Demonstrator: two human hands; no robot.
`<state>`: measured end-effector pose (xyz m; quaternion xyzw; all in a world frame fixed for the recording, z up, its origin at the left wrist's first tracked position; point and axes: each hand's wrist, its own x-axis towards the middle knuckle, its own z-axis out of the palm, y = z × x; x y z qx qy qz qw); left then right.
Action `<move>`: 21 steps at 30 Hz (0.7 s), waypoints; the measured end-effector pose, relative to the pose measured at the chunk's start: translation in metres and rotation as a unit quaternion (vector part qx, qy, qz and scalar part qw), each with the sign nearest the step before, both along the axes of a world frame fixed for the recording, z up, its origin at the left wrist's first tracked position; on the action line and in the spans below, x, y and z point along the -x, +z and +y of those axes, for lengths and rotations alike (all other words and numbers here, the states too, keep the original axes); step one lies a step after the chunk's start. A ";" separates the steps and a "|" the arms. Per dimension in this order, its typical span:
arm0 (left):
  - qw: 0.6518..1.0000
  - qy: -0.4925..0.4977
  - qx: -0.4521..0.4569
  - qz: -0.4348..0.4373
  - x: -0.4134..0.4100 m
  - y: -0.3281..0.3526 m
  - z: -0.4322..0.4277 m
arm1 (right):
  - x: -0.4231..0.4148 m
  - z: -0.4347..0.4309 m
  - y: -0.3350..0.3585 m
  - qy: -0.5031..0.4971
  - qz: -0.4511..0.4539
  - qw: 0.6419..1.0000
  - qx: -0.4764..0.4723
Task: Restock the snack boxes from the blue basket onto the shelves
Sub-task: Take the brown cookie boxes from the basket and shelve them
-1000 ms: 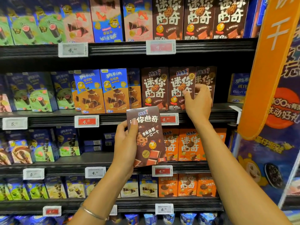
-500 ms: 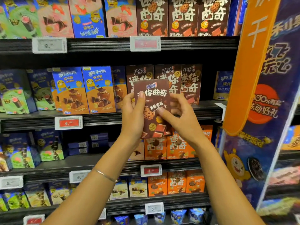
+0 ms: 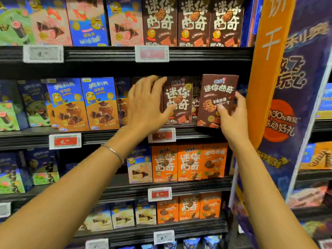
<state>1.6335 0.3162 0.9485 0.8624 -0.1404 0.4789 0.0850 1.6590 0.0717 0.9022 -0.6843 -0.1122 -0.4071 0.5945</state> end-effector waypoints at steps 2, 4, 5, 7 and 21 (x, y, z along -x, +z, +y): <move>0.999 0.033 -0.024 0.017 -0.006 0.004 0.003 | -0.011 -0.002 0.002 -0.005 0.014 1.000 0.014; 0.998 0.057 -0.035 0.019 -0.011 0.008 0.006 | -0.021 -0.002 0.005 -0.003 0.033 0.999 0.020; 0.997 0.070 -0.041 0.015 -0.013 0.010 0.007 | -0.025 -0.002 0.006 0.000 0.043 0.999 0.022; 0.994 0.092 -0.053 0.013 -0.016 0.014 0.007 | -0.031 -0.001 0.007 0.004 0.058 0.998 0.026; 0.987 0.143 -0.071 0.036 -0.035 0.022 0.005 | -0.053 0.005 0.014 0.090 0.152 0.984 0.027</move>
